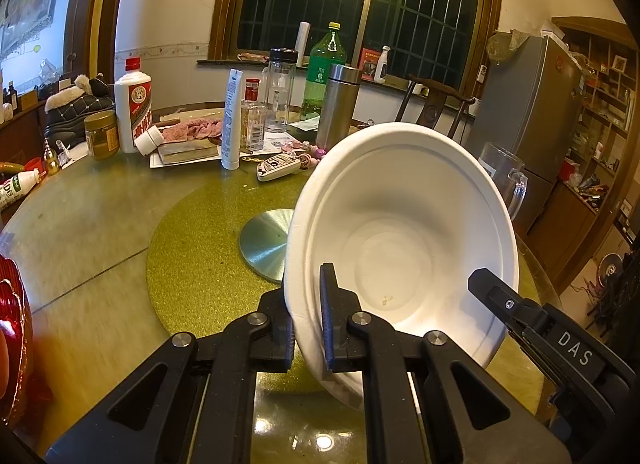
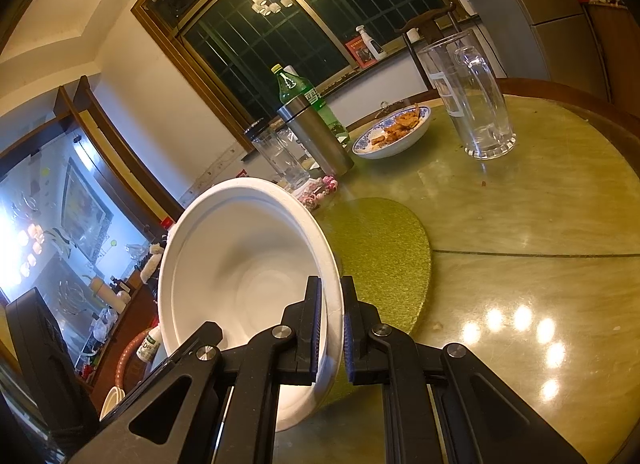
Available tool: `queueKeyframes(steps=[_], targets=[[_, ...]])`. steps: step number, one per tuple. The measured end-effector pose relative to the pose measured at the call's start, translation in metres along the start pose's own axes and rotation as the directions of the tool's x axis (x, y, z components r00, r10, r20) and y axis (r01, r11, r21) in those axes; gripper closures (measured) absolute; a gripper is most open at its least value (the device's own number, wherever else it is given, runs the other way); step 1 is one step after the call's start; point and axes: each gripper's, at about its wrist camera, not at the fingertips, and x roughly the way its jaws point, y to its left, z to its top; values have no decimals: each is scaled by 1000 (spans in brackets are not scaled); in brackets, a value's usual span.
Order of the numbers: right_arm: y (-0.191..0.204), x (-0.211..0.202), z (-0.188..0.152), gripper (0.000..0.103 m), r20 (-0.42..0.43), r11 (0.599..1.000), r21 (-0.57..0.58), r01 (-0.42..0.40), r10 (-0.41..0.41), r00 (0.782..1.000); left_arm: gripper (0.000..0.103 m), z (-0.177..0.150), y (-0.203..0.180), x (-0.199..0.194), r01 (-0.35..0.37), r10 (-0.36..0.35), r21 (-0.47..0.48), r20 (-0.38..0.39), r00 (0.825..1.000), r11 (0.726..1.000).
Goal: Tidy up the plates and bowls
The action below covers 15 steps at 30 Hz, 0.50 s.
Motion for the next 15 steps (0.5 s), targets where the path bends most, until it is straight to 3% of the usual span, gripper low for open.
queueKeyframes(steps=[15], targets=[[2, 3, -2, 93, -14, 1000, -8, 20, -20, 1000, 95, 0, 0, 1, -3, 3, 0, -1, 1000, 1000]])
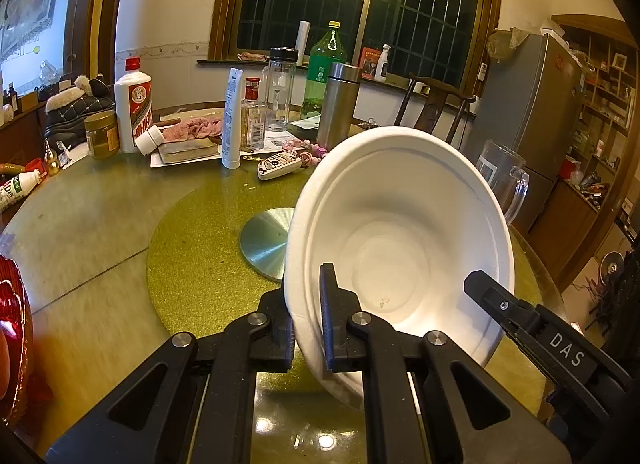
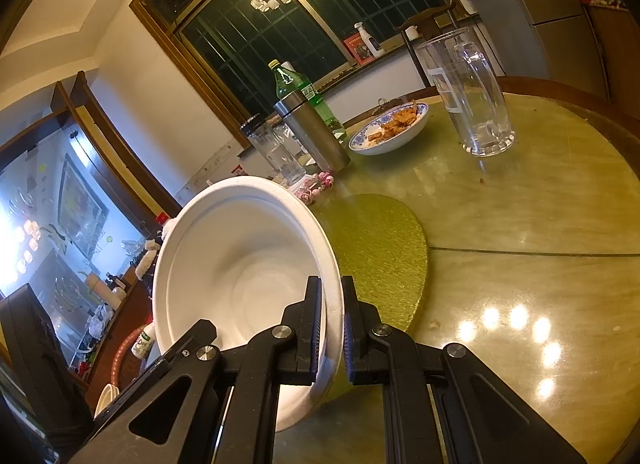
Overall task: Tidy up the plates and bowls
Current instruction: 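Carry the held white bowls to the red plate stack with both tools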
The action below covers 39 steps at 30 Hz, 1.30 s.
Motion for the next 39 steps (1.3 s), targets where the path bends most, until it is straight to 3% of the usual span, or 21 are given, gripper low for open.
queueKeyframes(steps=[12, 18, 25, 30, 39], targets=[[6, 9, 2, 94, -28, 1000, -5, -5, 5, 1000, 95, 4, 1, 6, -93, 94, -11, 18, 995, 996], [28, -9, 4, 94, -6, 999, -24, -39, 39, 999, 95, 10, 9, -38, -106, 106, -4, 75, 992, 994], [77, -32, -10, 94, -27, 989, -84, -124, 122, 992, 95, 11, 45, -94, -130, 136, -51, 138, 981, 990], [127, -44, -30, 94, -76, 964, -138, -228, 220, 973, 95, 8, 83, -132, -151, 169, -119, 163, 972, 981], [202, -37, -65, 94, -207, 906, -210, -367, 326, 923, 95, -3, 152, -182, -198, 242, -225, 187, 952, 954]])
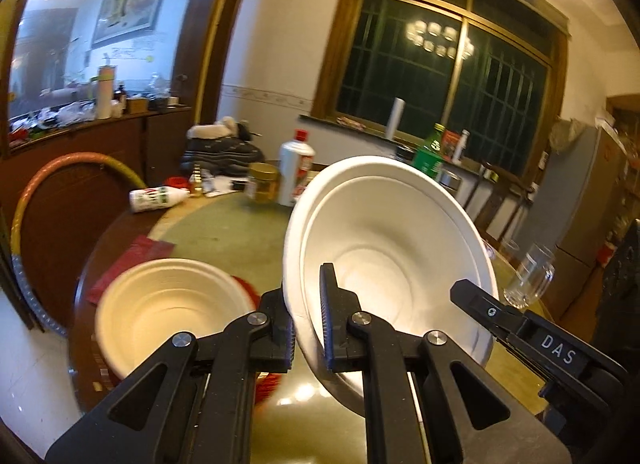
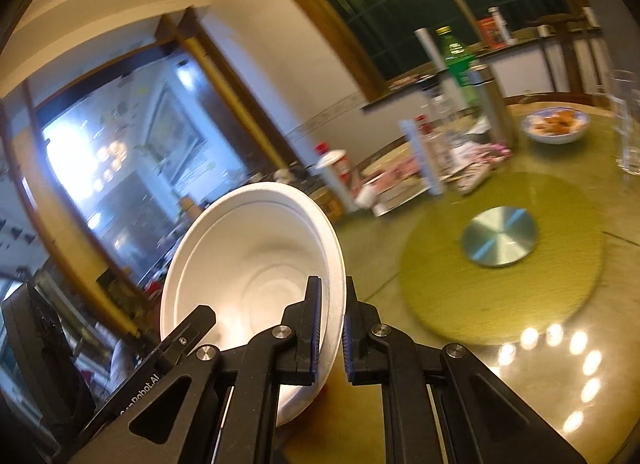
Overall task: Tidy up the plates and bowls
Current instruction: 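Carry the held white bowls to the red plate stack with both tools, then lower the held white bowls onto the bowls on the red plates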
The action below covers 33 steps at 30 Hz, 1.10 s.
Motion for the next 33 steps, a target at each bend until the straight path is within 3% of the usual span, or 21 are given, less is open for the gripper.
queueKeyframes(steps=[10, 16, 33], targets=[[60, 52, -21, 93, -131, 992, -72, -102, 92, 987, 94, -1, 67, -11, -101, 100, -78, -18, 995, 992], [83, 76, -31, 93, -183, 987, -102, -122, 102, 978, 95, -1, 96, -13, -135, 132, -119, -31, 991, 984], [83, 121, -43, 92, -291, 991, -99, -86, 53, 955, 94, -12, 129, 22, -177, 147, -174, -171, 974, 969]])
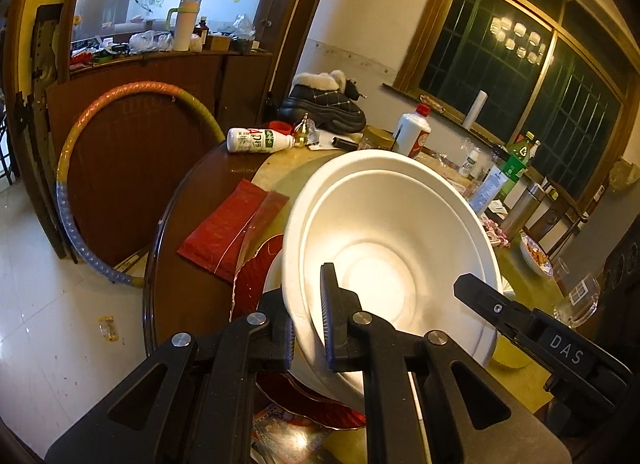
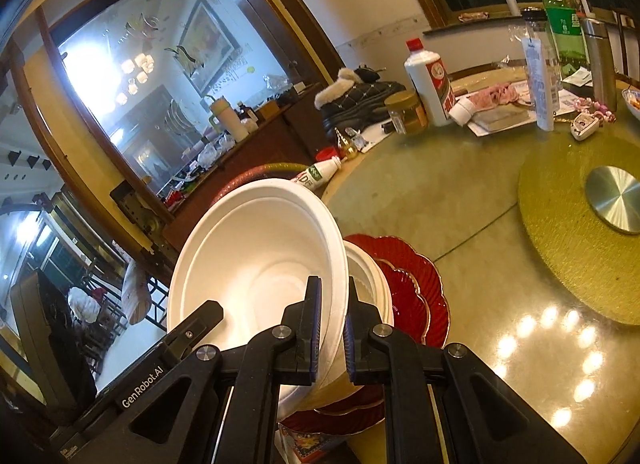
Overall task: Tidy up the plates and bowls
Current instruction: 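Lower the held white bowls onto the bowls on the red plates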
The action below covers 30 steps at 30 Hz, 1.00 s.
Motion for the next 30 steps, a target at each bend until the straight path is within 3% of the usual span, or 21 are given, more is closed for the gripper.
queueKeyframes(steps=[30], targets=[[7, 11, -3, 91, -82, 998, -55, 41, -45, 996, 93, -4, 5, 3, -39, 41, 30, -54, 998, 999]])
